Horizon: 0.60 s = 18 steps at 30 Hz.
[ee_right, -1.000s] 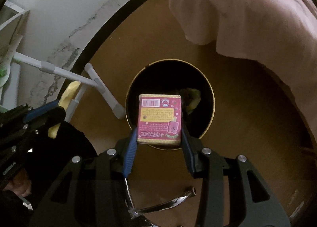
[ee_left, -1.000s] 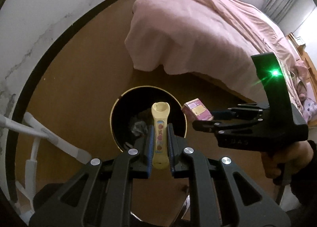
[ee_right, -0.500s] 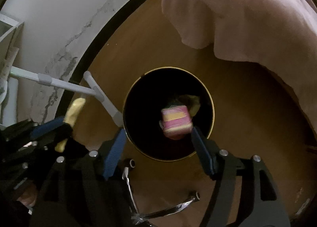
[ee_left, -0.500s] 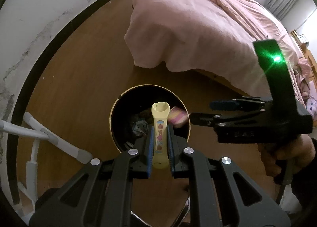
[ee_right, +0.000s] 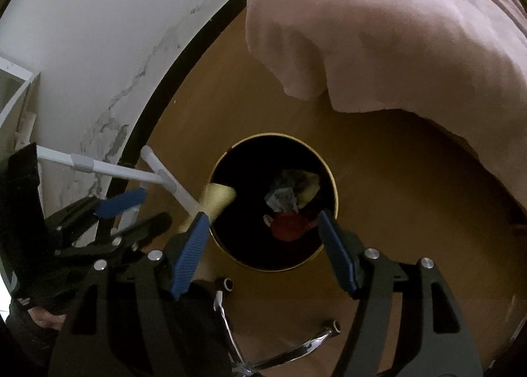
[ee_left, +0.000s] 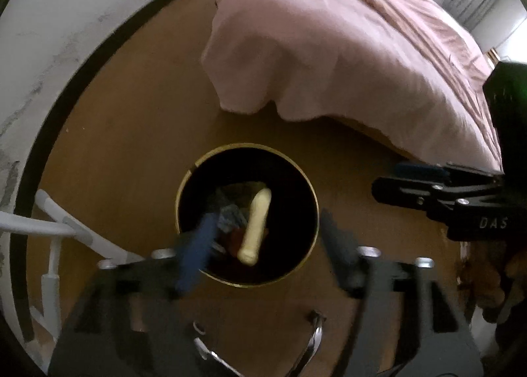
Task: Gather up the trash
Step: 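Carry the pink box and yellow stick over the black bin and open both tools, then grasp the white cup lid with the right tool while the left tool grasps the grey cloth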
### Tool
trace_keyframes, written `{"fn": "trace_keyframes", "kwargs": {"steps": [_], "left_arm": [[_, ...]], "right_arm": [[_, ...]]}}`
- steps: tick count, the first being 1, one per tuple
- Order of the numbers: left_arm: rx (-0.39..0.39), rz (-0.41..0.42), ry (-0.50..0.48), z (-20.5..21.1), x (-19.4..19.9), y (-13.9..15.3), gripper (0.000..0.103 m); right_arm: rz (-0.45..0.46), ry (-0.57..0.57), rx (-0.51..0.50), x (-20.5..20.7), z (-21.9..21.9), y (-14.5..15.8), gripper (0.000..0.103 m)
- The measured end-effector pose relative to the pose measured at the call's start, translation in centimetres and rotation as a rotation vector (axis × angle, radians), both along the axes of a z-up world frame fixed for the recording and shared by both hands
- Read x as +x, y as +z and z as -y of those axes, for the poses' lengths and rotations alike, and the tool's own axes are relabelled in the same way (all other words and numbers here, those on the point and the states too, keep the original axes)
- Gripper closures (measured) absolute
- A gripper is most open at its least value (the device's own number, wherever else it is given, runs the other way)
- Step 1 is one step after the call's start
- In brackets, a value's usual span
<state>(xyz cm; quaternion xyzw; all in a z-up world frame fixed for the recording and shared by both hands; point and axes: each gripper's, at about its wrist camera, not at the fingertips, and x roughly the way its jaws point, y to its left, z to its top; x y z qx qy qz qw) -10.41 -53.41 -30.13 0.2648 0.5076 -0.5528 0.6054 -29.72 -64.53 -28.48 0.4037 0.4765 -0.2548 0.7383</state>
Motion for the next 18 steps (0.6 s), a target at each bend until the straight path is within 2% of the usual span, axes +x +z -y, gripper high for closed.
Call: {"fn": "trace_keyframes", "kwargs": {"steps": [4,7,8,10,14,16,18], "left_arm": [[-0.044,0.050,-0.017,-0.7,-0.5,3.2,0.023],[-0.100,0.103,-0.026,-2.1,-1.1,7.4,0.021],[-0.129,0.129,-0.027,-3.1,-1.3,9.8,0.021],[-0.176,0.147,-0.022,-4.9,-1.3,13.0,0.018],[-0.308,0.215,0.045,-11.7,0.3,21.2,0.012],[-0.342,0.296,0.109,-15.7,1.9,23.8,0.011],[-0.330,0.410,0.218,-20.5,4.6,25.6,0.011]], "right_arm": [[0.026,-0.014,-0.033,-0.4,0.0,2.4,0.036],[0.054,-0.009,-0.087,-0.1,-0.3,5.6,0.036],[0.062,-0.002,-0.108,0.2,-0.6,6.8,0.036],[0.102,0.034,-0.163,1.2,-1.7,10.3,0.034],[0.193,0.160,-0.281,5.2,-5.7,17.1,0.032],[0.245,0.242,-0.302,7.9,-8.3,19.4,0.031],[0.295,0.333,-0.317,10.8,-11.4,21.2,0.031]]}}
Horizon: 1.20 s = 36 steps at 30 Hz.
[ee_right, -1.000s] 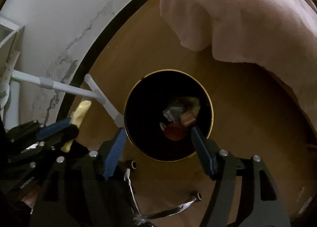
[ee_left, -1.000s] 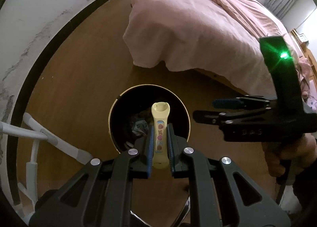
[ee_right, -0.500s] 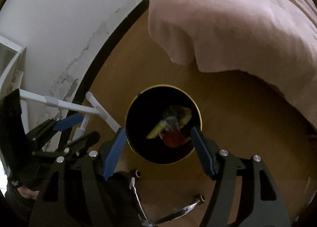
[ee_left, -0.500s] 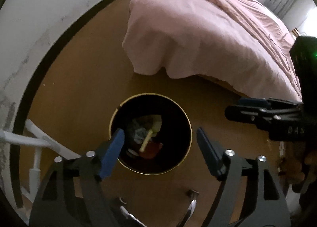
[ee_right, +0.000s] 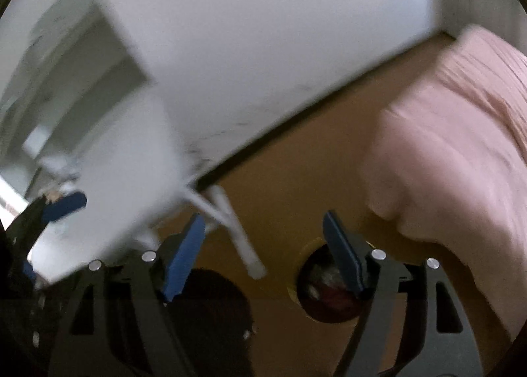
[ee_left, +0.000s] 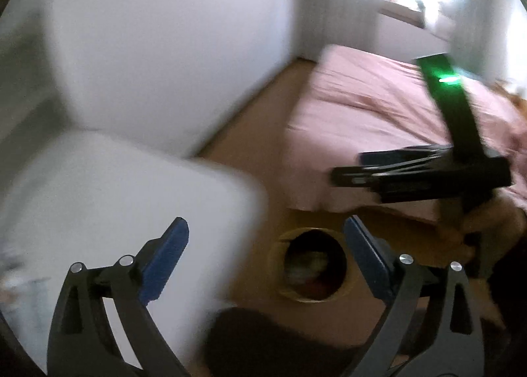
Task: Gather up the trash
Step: 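Grasp the white cup lid with the right tool while the left tool grasps the grey cloth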
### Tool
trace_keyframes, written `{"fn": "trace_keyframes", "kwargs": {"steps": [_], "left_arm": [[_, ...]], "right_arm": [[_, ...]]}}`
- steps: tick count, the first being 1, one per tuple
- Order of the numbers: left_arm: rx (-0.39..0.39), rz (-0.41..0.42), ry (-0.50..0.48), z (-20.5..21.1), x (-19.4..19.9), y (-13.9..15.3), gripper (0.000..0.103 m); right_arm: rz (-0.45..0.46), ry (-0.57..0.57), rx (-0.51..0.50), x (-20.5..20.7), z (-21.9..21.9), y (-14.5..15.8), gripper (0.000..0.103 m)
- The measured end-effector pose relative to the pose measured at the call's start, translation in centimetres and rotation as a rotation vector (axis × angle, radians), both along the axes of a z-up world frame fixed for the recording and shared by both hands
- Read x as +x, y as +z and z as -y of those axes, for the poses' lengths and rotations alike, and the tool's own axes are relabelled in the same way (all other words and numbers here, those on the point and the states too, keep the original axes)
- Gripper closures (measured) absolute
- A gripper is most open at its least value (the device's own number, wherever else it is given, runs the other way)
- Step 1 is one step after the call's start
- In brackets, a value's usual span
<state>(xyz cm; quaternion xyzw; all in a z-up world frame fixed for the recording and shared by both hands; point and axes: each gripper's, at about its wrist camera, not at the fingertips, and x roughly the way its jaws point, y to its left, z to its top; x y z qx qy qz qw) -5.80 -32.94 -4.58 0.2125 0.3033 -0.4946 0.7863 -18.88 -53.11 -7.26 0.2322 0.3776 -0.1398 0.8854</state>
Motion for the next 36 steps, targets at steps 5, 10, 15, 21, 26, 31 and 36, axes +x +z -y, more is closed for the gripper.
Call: {"fn": "trace_keyframes", "kwargs": {"steps": [5,10,15,21,26,31,36], "left_arm": [[0.101,0.086,0.326,-12.5,8.7,0.8,0.011],[0.202,0.080,0.546,-23.7,15.9,-0.7,0.011],[0.190,0.042,0.602,-27.5,18.8,-2.4,0.011],[0.172,-0.011,0.570,-28.8,21.0,-3.8,0.069],[0.096,-0.088,0.585,-31.2,20.4,-2.7,0.080],[0.059,-0.072,0.602,-32.9,18.9,-1.4,0.081],[0.056,-0.086,0.625,-33.4,18.4,-1.2,0.081]], "right_arm": [[0.040,0.271,-0.013,8.4,-9.5,2.1,0.031],[0.035,0.490,-0.036,15.1,-19.3,3.6,0.031],[0.006,0.633,-0.118,20.3,-27.2,4.8,0.031],[-0.082,0.680,-0.187,25.4,-32.5,3.3,0.031],[-0.159,0.680,-0.240,29.0,-34.4,1.5,0.040],[-0.199,0.676,-0.249,31.6,-35.5,0.3,0.051],[-0.203,0.682,-0.272,32.5,-36.0,0.0,0.072]]}}
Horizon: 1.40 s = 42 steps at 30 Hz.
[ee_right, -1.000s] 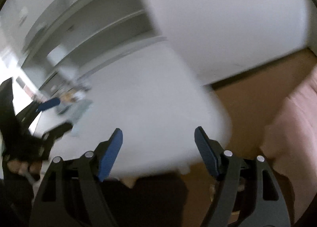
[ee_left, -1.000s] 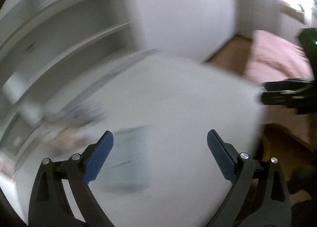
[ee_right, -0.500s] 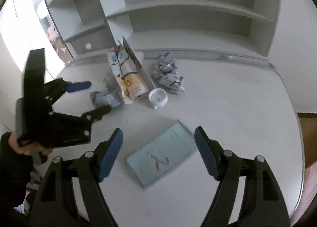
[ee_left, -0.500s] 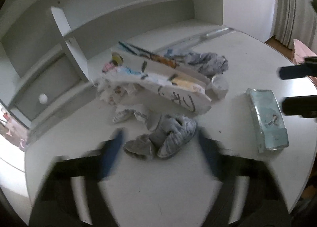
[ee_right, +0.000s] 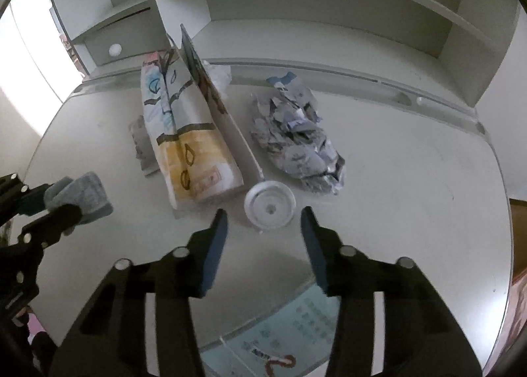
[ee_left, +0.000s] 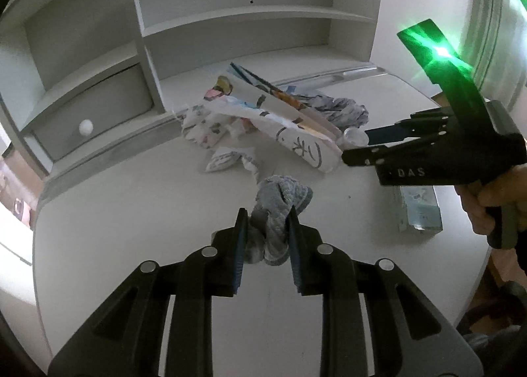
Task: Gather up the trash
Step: 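Grasp the white cup lid with the right tool while the left tool grasps the grey cloth, then carry the lid and grey cloth over the black bin and release both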
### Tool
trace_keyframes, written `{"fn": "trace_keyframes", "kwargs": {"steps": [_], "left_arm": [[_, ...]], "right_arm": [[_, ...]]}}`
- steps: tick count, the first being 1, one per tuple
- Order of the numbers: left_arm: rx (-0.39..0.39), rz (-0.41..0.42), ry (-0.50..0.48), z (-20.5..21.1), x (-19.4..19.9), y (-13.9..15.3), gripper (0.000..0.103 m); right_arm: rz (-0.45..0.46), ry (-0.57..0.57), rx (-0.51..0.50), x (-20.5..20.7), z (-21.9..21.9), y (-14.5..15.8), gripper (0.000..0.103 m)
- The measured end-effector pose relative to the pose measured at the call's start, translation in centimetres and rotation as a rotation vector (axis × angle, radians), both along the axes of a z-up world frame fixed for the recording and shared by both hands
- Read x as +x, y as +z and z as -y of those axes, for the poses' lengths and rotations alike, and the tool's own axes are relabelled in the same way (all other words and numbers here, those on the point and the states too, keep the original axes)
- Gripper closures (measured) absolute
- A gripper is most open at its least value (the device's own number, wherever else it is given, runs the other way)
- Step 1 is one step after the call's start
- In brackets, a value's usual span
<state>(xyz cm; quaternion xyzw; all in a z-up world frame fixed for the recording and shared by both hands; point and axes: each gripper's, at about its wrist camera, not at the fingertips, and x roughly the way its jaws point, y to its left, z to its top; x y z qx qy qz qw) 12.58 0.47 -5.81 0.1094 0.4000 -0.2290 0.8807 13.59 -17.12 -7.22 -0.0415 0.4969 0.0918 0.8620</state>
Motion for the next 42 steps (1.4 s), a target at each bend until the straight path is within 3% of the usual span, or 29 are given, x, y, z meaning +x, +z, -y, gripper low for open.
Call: {"fn": "trace_keyframes", "kwargs": {"steps": [6,10,15,20,25,29,35,42], "left_arm": [[-0.017,-0.003,0.002,0.8,-1.0,0.7,0.080],[-0.044,-0.003,-0.068,4.7,-2.4,1.7,0.080],[-0.110,0.014,-0.240,13.9,-5.7,2.5,0.080],[-0.188,-0.019,-0.447,24.4,-10.8,2.3,0.080],[-0.202,-0.090,-0.643,33.8,-16.6,-0.1,0.080],[-0.143,-0.176,-0.768,40.2,-20.6,-4.2,0.080],[-0.015,-0.275,-0.839,46.1,-23.1,-11.7,0.080],[0.097,-0.350,-0.845,49.8,-23.2,-19.4,0.080]], "right_arm": [[0.054,0.006,0.026,-2.4,1.2,1.8,0.073],[0.110,-0.057,0.066,-6.7,5.6,3.8,0.073],[0.172,-0.240,0.088,-14.8,14.8,5.0,0.073],[0.197,-0.467,0.092,-23.8,23.9,3.8,0.073],[0.146,-0.688,0.114,-32.4,32.1,-0.3,0.073],[0.080,-0.795,0.159,-36.9,36.5,-4.6,0.073],[-0.077,-0.873,0.250,-39.9,40.8,-13.3,0.073],[-0.204,-0.893,0.335,-40.6,43.3,-20.7,0.073]]}}
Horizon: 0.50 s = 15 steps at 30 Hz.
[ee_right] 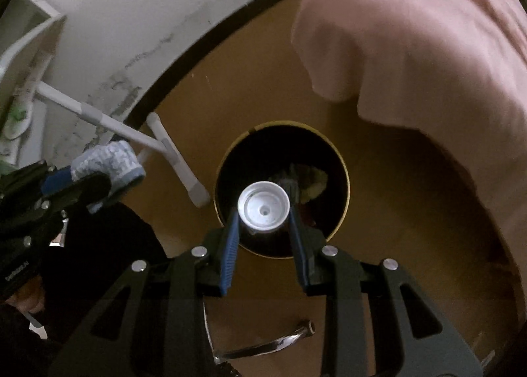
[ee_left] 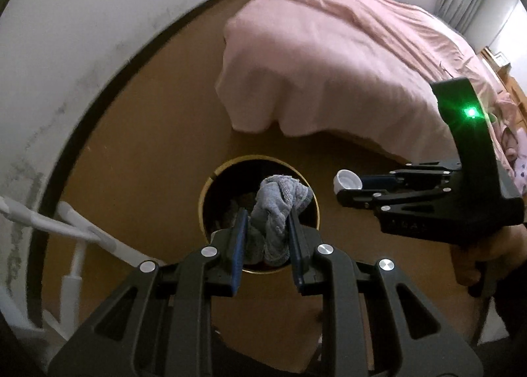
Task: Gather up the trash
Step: 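Carry the lid and grey cloth over the black bin and release both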
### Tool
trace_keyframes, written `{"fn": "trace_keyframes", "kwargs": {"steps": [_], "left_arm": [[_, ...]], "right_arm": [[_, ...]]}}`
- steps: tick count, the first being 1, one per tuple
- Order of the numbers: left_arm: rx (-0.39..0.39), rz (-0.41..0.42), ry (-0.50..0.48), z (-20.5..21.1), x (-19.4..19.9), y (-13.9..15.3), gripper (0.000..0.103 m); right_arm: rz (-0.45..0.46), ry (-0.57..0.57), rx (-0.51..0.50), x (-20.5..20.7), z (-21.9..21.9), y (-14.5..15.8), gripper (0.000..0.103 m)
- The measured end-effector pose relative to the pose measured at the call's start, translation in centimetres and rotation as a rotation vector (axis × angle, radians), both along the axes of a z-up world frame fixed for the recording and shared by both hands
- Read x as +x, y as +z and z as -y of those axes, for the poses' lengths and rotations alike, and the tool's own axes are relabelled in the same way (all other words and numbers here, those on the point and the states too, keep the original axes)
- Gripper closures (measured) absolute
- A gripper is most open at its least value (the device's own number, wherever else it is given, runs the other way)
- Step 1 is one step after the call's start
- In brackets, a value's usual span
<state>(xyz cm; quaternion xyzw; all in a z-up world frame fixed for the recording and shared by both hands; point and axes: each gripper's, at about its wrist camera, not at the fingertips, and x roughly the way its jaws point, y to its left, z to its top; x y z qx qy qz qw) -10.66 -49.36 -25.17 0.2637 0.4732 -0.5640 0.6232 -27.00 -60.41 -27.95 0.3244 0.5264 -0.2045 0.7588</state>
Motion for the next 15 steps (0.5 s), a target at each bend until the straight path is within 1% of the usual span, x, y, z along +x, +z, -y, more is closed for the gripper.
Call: {"fn": "trace_keyframes", "kwargs": {"steps": [3,6,9,15], "left_arm": [[0.047,0.018,-0.008,0.4,0.0,-2.2,0.080],[0.085,0.005,-0.011,1.1,0.4,-3.9,0.080],[0.102,-0.004,-0.009,1.4,0.5,-4.4,0.080],[0.104,-0.016,-0.013,2.3,0.7,-4.7,0.080]], "right_arm": [[-0.023,-0.007,0.052,0.1,0.8,-2.7,0.073],[-0.039,-0.012,0.080,0.3,1.2,-4.3,0.073],[-0.045,-0.017,0.096,0.5,1.4,-5.0,0.073],[-0.037,-0.019,0.094,0.8,2.3,-5.0,0.073]]}}
